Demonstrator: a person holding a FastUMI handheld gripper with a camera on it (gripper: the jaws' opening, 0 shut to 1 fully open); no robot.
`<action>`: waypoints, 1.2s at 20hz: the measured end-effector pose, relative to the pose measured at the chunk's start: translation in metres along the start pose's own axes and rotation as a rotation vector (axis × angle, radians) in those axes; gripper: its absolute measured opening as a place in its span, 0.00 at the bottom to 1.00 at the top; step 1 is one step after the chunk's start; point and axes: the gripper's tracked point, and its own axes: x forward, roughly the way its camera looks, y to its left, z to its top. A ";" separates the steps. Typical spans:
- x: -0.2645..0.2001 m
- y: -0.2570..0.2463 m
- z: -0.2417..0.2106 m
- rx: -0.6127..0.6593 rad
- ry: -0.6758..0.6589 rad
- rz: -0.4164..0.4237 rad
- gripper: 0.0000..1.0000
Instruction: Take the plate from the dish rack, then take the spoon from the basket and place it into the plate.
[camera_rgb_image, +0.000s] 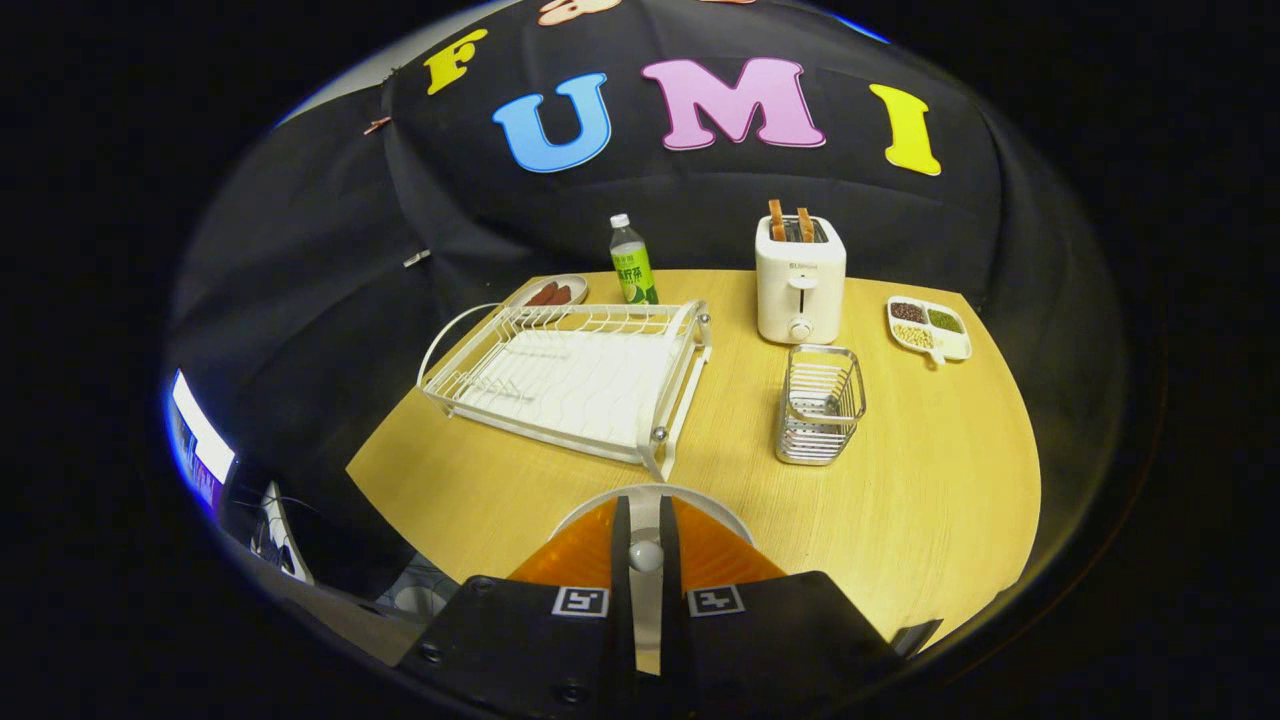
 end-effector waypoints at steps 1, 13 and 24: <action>0.003 0.003 -0.010 -0.013 0.021 0.010 0.14; 0.021 0.010 -0.106 -0.061 0.250 0.048 0.14; 0.033 -0.014 -0.129 -0.036 0.335 -0.062 0.32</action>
